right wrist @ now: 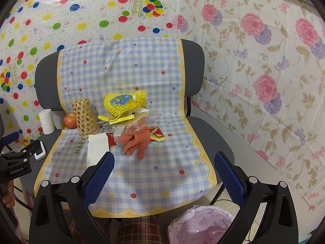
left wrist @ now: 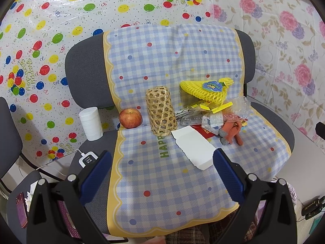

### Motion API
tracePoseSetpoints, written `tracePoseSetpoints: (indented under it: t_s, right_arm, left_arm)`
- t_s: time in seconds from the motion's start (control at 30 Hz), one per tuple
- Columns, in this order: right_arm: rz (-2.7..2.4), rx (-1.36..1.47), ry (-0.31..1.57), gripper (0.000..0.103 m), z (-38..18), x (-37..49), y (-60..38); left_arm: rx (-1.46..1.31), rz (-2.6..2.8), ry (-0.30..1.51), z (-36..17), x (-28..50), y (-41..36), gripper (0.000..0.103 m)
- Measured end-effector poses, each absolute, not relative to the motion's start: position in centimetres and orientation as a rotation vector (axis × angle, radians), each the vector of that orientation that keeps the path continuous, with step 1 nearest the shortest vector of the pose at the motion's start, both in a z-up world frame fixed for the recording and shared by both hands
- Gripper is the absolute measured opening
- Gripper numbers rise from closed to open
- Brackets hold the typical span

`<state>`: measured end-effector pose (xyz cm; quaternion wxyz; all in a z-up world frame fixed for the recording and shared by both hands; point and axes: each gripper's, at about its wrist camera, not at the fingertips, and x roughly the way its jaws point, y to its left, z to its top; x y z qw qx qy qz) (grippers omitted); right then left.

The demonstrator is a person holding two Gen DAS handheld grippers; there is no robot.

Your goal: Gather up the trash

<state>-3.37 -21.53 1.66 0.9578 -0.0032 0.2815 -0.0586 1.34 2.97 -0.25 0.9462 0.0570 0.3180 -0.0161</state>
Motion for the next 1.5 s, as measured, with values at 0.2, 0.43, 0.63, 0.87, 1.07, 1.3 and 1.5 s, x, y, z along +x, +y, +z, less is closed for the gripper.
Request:
tracePoseSetpoints:
  t_s: [0.2, 0.43, 0.63, 0.87, 1.07, 1.3, 1.5]
  right_arm:
    - [-0.110, -0.005, 0.580, 0.097, 0.3, -1.4, -21.2]
    - [-0.066, -0.021, 0.542, 0.097, -0.9, 2.1, -21.1]
    - [0.019, -0.057, 0.527, 0.097, -1.4, 7.4, -19.0]
    - [0.115, -0.128, 0.593, 0.095, -3.7, 14.4, -15.3]
    - [0.084, -0.269, 0.606, 0.093, -5.6, 18.7, -12.4]
    - [-0.008, -0.400, 0.594, 0.090, -7.7, 22.1, -10.9]
    - [-0.009, -0.342, 0.575, 0.047, -7.1, 23.6, -11.1]
  left_arm:
    - [0.103, -0.039, 0.675, -1.7, 2.6, 2.4, 0.097]
    - [0.140, -0.050, 0.691, -3.8, 5.2, 1.7, 0.097]
    - [0.191, 0.038, 0.645, -4.9, 7.9, 2.2, 0.097]
    - [0.173, 0.013, 0.728, -6.4, 12.5, 3.9, 0.097]
    - [0.121, 0.003, 0.711, -7.2, 15.9, 5.4, 0.097]
    - [0.096, -0.024, 0.739, -8.9, 18.8, 5.7, 0.097]
    - [0.076, -0.029, 0.739, -10.1, 20.8, 5.6, 0.097]
